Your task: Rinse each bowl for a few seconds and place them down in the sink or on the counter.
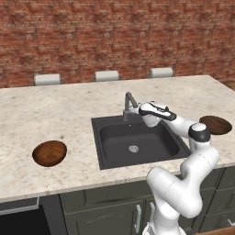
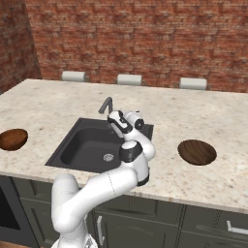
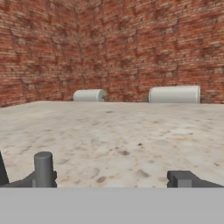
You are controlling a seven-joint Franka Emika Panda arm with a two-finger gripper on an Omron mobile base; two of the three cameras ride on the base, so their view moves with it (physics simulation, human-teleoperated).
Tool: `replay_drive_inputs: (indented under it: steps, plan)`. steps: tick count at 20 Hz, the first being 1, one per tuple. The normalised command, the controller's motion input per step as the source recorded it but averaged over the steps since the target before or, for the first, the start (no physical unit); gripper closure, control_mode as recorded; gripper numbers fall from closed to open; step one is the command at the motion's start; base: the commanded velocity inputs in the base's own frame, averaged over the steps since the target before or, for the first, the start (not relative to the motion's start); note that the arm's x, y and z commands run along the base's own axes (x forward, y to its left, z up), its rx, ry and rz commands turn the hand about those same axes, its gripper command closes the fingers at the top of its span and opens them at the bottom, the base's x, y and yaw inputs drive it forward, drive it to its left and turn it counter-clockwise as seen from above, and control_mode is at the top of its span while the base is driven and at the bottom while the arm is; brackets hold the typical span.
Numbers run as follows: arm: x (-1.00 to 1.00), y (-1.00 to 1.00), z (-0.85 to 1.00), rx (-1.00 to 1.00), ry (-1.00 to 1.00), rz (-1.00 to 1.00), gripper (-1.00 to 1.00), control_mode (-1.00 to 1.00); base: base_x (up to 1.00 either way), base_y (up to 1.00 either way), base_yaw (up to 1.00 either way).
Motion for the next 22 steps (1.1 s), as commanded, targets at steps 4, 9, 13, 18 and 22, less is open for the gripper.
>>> replay_drive_inputs:
  steps: [4,9,13,18,22]
  plan:
    - [0.16,-0.19,-0.13,0.03,0.00,0.01,-1.00,-1.00,0.00,0.00,0.00]
    - [0.11,-0.29,-0.20,0.04,0.01,0.00,-1.00,-1.00,0.00,0.00,0.00]
    - [0.16,-0.21,-0.33,0.02,0.05,0.00,-1.00,-1.00,0.00,0.00,0.00]
    - [0.15,-0.33,-0.42,0.03,0.12,-0.01,-1.00,-1.00,0.00,0.00,0.00]
    - [0.04,-0.44,-0.37,0.05,0.15,-0.03,-1.00,-1.00,0.00,0.00,0.00]
